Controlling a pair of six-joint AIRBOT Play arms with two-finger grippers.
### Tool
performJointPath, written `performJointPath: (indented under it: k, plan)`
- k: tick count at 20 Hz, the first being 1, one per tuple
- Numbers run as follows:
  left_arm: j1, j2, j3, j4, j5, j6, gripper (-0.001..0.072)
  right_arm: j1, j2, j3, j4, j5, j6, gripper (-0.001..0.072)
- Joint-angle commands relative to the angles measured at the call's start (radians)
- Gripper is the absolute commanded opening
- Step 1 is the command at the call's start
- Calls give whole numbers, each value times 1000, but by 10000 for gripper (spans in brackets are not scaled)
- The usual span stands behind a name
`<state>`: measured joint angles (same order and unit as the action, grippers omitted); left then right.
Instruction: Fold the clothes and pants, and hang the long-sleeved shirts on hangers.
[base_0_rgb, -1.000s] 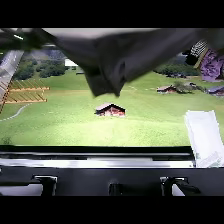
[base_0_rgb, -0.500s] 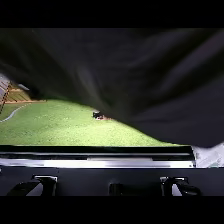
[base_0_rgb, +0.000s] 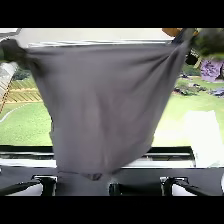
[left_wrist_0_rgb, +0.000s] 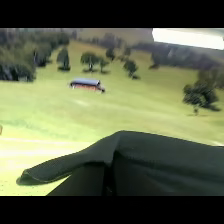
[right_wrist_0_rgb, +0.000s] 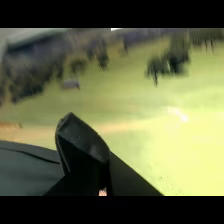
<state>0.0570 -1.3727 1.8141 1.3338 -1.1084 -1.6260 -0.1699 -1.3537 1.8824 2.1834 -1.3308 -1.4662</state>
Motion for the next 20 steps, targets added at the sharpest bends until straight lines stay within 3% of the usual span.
performJointPath:
  k: [1, 4, 6, 8, 9, 10, 11, 12, 13, 14, 17, 20]
  plan:
    - [-42, -245, -18, -6, 205, 14, 17, 63, -268, -77, 1, 29, -57, 37]
    - [-104, -424, 27, -6, 319, -32, 17, 145, -449, -79, 0, 263, -74, 37]
    - [-129, -518, 52, -10, 315, -146, 17, 185, -532, -79, 1, 414, -45, 37]
    - [-140, -578, 52, -75, 299, -181, 22, 200, -587, -79, 2, 500, 26, 37]
    - [-142, -596, 52, -115, 286, -181, 56, 199, -603, -79, 0, 518, 61, 38]
    - [-139, -606, 52, -146, 272, -181, 144, 196, -609, -79, -1, 524, 88, 46]
    - [-133, -607, 52, -164, 255, -180, 281, 190, -608, -79, -2, 525, 94, 119]
    - [-120, -600, 53, -191, 232, -163, 437, 182, -601, -77, 4, 510, 94, 251]
    - [-101, -592, 61, -227, 196, -131, 545, 172, -588, -77, 3, 481, 93, 379]
    - [-72, -582, 78, -272, 138, -99, 553, 154, -568, -76, 4, 434, 78, 454]
    - [45, -522, 127, -321, -126, -6, 553, 56, -468, -76, -6, 198, -10, 459]
    - [182, -418, 127, -320, -401, 104, 552, -72, -340, -92, -106, -76, -196, 458]
